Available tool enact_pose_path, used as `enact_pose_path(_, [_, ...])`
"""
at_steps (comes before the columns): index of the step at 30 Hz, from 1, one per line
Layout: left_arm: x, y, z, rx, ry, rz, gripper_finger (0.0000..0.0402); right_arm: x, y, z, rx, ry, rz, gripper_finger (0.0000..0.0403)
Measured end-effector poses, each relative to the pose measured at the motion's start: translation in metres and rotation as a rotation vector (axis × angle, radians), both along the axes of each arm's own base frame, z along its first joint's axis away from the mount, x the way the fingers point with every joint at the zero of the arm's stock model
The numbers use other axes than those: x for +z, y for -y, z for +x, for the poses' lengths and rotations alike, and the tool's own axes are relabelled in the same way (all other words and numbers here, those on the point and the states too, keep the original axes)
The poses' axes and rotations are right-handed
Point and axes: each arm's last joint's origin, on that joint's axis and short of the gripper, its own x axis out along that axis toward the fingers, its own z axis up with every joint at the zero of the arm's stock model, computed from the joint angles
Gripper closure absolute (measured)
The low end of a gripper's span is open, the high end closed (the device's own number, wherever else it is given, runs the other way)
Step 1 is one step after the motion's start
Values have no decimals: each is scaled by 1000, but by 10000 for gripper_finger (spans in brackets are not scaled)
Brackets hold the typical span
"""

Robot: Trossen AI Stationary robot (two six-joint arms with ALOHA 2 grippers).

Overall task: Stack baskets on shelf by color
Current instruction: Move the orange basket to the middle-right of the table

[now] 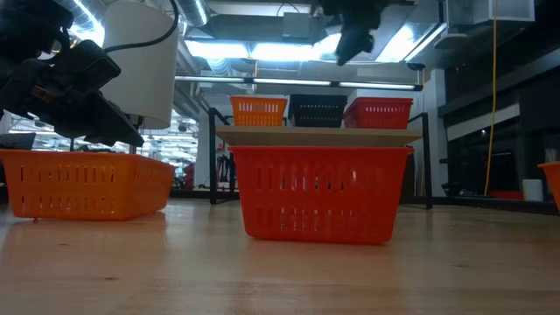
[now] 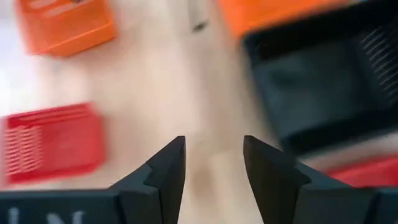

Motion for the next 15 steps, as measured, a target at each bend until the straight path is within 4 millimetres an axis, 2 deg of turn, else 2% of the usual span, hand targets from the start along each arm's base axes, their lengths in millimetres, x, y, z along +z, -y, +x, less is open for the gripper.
enact_pose_path(6, [0,0,0,0,0,0,401,-14,-42,-15,133,-239,264,242])
enact_pose_path(10, [0,0,0,0,0,0,401,-30,-75,-17,149,-381,315,242])
enact_pose_path(15, [0,0,0,0,0,1,401,-54,-131,-18,131,-512,343,242])
